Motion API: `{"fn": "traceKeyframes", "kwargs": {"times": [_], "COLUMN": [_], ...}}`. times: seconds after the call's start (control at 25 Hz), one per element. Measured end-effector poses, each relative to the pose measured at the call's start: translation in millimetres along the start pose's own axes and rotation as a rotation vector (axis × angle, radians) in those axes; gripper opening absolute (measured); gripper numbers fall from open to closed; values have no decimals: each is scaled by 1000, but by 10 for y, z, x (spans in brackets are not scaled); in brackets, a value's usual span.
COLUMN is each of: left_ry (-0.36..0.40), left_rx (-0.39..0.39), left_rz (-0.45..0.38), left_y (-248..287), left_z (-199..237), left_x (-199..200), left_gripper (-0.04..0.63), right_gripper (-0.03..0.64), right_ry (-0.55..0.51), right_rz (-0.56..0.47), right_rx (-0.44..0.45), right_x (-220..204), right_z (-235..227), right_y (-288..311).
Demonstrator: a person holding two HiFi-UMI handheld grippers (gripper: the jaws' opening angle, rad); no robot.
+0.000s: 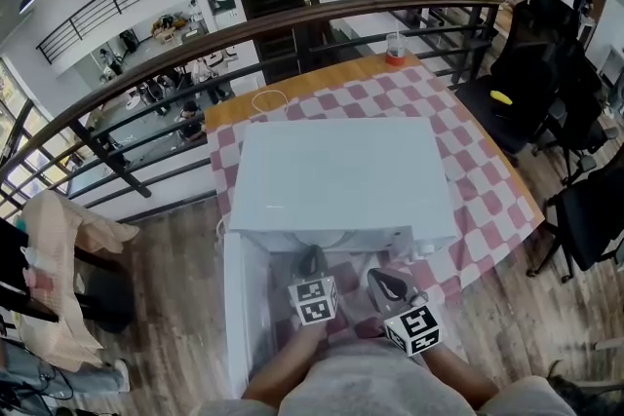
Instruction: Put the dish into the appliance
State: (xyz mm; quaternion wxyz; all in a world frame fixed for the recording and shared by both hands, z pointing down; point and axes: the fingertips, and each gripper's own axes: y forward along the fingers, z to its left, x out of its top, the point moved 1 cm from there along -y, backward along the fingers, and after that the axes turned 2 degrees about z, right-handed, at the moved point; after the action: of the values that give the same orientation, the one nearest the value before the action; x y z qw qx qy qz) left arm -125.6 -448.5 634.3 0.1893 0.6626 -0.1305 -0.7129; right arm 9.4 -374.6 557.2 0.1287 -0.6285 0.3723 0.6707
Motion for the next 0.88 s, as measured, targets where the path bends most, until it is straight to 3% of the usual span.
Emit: {"fn": "traceKeyframes", "kwargs": {"times": [0.68,0.88], "left_ry": [-58,-40], "left_rx": [-4,-33], "left_rz": [-30,-45], "left_y": [-691,-885], "left_z": [-233,-384], "left_x": [-33,-44], "left_gripper": [9,9], "right_gripper": [-2,-2], "right_ry": [-28,-28], "right_rz": [-19,-23], "right_rx": [-2,-20], "right_x": [-50,-92], "right_z": [174,151], "right_y": [-418,-575]}}
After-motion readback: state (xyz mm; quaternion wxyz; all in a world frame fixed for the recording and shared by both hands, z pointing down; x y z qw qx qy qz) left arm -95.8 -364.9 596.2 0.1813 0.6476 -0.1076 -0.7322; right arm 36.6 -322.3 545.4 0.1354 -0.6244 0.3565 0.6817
